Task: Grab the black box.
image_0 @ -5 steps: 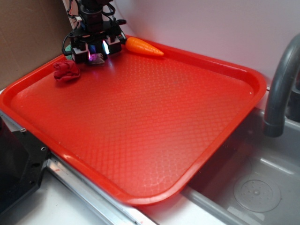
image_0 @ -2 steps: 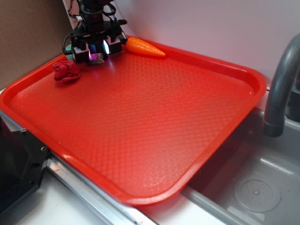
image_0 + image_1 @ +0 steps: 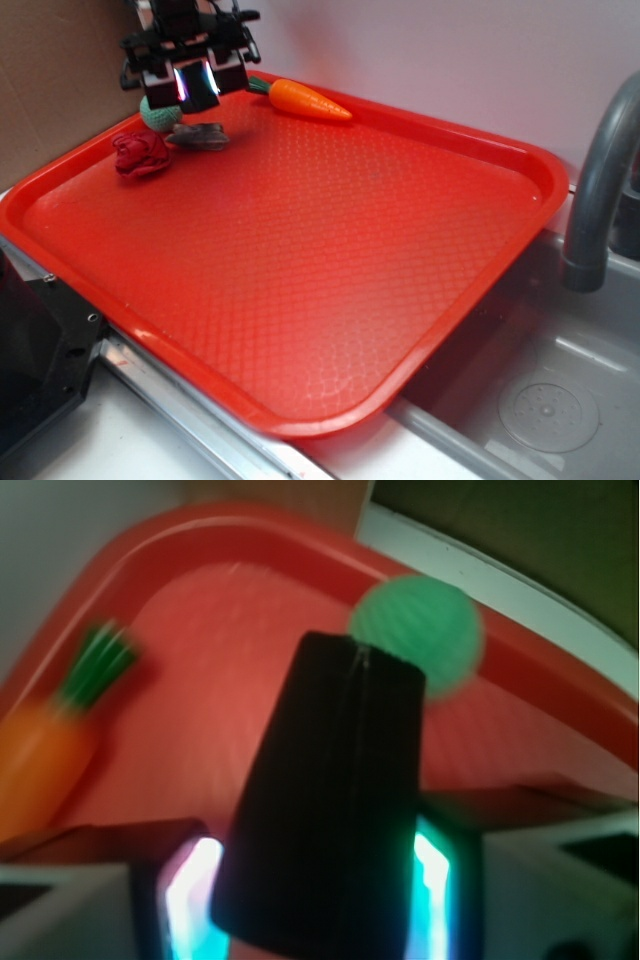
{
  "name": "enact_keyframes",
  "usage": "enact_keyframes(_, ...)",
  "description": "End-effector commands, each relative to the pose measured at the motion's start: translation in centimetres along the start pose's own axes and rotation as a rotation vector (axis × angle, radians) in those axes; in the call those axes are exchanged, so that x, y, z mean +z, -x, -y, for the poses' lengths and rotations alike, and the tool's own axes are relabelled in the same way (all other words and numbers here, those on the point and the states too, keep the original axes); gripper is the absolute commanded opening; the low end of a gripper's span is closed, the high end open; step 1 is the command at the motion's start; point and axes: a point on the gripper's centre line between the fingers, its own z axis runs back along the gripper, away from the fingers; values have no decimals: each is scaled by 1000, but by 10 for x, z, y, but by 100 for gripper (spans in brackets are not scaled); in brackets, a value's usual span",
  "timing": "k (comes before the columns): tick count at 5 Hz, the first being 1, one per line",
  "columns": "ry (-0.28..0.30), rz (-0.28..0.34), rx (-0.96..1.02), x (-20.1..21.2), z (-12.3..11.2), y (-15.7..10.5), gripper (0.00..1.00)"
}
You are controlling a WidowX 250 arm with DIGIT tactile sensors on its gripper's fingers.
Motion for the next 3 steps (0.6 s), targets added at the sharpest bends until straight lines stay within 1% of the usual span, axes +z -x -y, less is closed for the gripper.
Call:
enact_keyframes(1, 233, -86, -459, 114, -14, 44, 0)
enact_keyframes(2, 270, -69, -599, 135, -15, 63, 0)
enact_keyframes(3, 251, -46, -693, 143, -8, 77, 0)
